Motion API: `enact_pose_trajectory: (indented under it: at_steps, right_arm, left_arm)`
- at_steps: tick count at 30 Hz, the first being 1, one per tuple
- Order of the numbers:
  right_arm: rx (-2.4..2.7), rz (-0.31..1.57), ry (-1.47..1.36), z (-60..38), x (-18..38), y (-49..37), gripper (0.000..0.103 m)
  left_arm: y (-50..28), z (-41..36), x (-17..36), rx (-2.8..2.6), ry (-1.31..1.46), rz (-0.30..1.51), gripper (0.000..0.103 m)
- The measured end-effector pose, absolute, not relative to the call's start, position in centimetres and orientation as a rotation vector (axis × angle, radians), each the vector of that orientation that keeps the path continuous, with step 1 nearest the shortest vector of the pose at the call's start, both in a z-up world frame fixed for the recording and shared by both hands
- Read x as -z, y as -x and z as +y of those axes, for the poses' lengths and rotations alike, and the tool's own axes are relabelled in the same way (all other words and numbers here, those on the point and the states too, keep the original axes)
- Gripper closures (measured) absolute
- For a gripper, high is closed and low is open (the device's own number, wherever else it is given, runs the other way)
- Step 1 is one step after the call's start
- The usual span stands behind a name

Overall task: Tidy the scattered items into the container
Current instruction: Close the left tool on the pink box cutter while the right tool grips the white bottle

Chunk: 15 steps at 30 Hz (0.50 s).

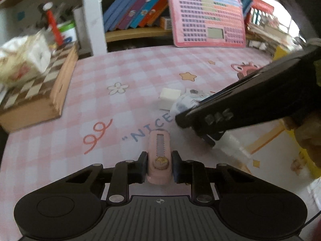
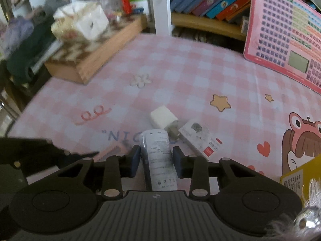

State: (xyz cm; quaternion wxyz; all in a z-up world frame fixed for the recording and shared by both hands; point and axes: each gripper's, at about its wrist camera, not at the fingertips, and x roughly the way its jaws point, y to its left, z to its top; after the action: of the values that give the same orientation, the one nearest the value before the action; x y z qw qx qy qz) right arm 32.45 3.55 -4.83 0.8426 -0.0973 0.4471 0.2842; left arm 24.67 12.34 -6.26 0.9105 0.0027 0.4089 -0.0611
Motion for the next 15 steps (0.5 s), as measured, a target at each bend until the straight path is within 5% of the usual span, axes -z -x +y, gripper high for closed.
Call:
enact_pose_trajectory:
  at_steps: [15]
  right_arm:
    - [-0.646,0.848,0.144,0.5,0.4,-27.8,0.072]
  left_arm:
    - [-18.7,14.2,3.2,0.096,0.112,0.775,0.080]
